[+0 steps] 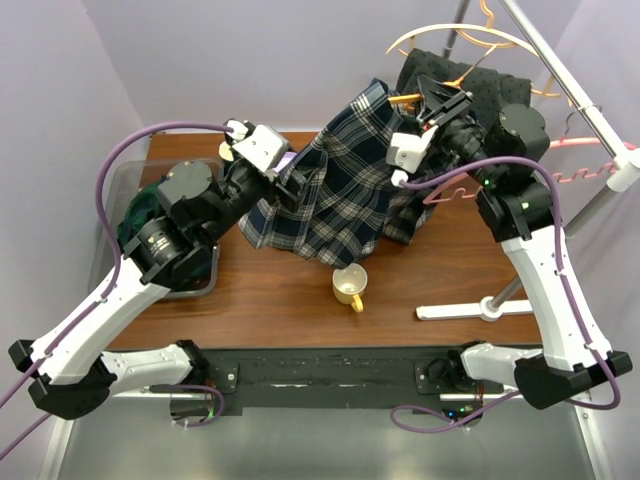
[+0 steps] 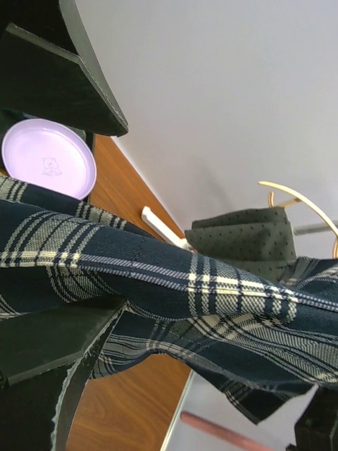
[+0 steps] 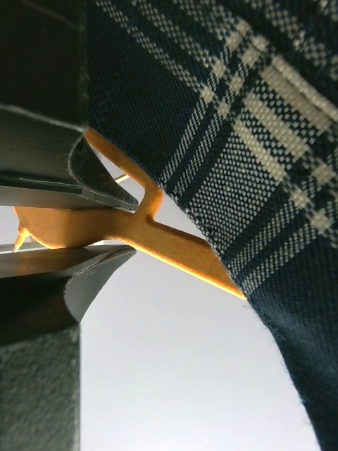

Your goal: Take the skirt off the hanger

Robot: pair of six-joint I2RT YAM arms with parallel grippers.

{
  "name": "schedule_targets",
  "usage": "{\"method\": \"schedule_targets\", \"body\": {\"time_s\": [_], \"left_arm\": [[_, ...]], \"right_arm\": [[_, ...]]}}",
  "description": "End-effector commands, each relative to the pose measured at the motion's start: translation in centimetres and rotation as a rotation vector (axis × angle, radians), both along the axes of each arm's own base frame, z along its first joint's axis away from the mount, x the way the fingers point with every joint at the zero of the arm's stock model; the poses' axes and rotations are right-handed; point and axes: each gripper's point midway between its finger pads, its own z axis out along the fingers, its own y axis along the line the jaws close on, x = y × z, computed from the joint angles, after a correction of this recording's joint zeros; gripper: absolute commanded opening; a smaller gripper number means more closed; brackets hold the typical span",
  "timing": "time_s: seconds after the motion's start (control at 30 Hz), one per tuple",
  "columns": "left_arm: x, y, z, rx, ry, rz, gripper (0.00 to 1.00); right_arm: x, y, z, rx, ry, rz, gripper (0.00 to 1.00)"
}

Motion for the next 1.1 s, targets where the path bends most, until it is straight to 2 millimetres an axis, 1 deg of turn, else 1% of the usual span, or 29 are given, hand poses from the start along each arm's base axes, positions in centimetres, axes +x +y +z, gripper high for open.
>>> {"method": "schedule_targets", "body": {"time_s": [0.0,0.13,0.17,0.23,0.27,0.37,0.4,0.47,0.5,0.53,0.6,0.63,0.67,0.7,0.73,0.77,0.8,0.87,0.9,0.93,1.0,1.07], "left_arm": [[-1.6,-0.7,2.8,-0.054,-0.037,-0.09,1.0],[-2.2,-1.5,3.3,-0.062,-0.035,-0.143,1.0],[-2.4,-1.6,3.8,-0.073,-0.034,-0.151,1.0],[-2.9,-2.4,3.9,-0.074,-0.031,-0.2,1.0],[-3.1,-2.5,4.3,-0.09,-0.031,-0.215,1.0],[-3.2,-3.4,4.2,-0.106,-0.019,-0.247,1.0],[-2.9,-3.8,3.9,-0.103,-0.011,-0.25,1.0],[-2.5,-4.2,3.3,-0.096,0.008,-0.254,0.91],[-2.2,-4.6,2.8,-0.086,0.018,-0.252,0.82],[-1.9,-4.5,2.4,-0.079,0.029,-0.236,0.62],[-1.6,-4.3,1.9,-0.071,0.041,-0.215,0.44],[-1.5,-4.1,1.6,-0.065,0.048,-0.203,0.29],[-1.4,-3.9,1.5,-0.061,0.047,-0.193,0.21],[-1.6,-3.5,1.7,-0.065,0.044,-0.184,0.09],[-1.5,-3.0,1.7,-0.067,0.047,-0.164,0.0],[-1.3,-2.5,1.8,-0.07,0.046,-0.134,0.0],[-1.7,-1.8,2.4,-0.081,0.031,-0.125,0.0],[-1.8,-0.9,2.9,-0.09,0.019,-0.096,0.0],[-2.3,-0.1,3.6,-0.105,0.003,-0.086,0.0],[-2.2,0.7,3.9,-0.11,-0.006,-0.057,0.0],[-2.7,2.0,5.0,-0.132,-0.031,-0.023,0.0],[-2.3,3.6,5.2,-0.14,-0.04,0.051,0.0]], "right_arm": [[-3.1,0.0,4.6,0.066,-0.145,0.048,0.0],[-3.2,0.2,4.0,0.054,-0.137,0.048,0.0],[-3.2,0.2,4.0,0.052,-0.139,0.046,0.0],[-3.3,0.3,4.0,0.049,-0.14,0.048,0.0],[-3.3,0.4,3.9,0.048,-0.139,0.051,0.0],[-3.6,0.6,3.9,0.055,-0.135,0.068,0.0],[-3.6,0.8,3.9,0.059,-0.133,0.076,0.0],[-3.8,0.9,4.0,0.073,-0.132,0.088,0.0],[-3.8,1.0,4.0,0.08,-0.128,0.091,0.0],[-3.7,1.0,4.0,0.097,-0.122,0.092,0.0],[-3.3,0.4,4.2,0.122,-0.118,0.059,0.0],[-3.3,0.1,4.5,0.138,-0.12,0.044,0.0],[-2.8,-0.2,4.4,0.147,-0.112,0.022,0.0],[-2.4,-0.8,4.4,0.16,-0.11,-0.014,0.0],[-2.2,-1.1,4.5,0.172,-0.107,-0.032,0.0],[-1.8,-1.0,4.3,0.174,-0.097,-0.036,0.0],[-1.6,-1.5,4.5,0.185,-0.098,-0.063,0.0],[-1.1,-1.7,4.5,0.2,-0.092,-0.084,0.0],[-0.9,-1.8,4.3,0.203,-0.087,-0.092,0.0],[-0.8,-2.0,4.4,0.217,-0.088,-0.1,0.0],[-0.9,-2.2,4.7,0.237,-0.092,-0.101,0.0],[-1.0,-2.1,5.1,0.272,-0.095,-0.089,0.0]]}}
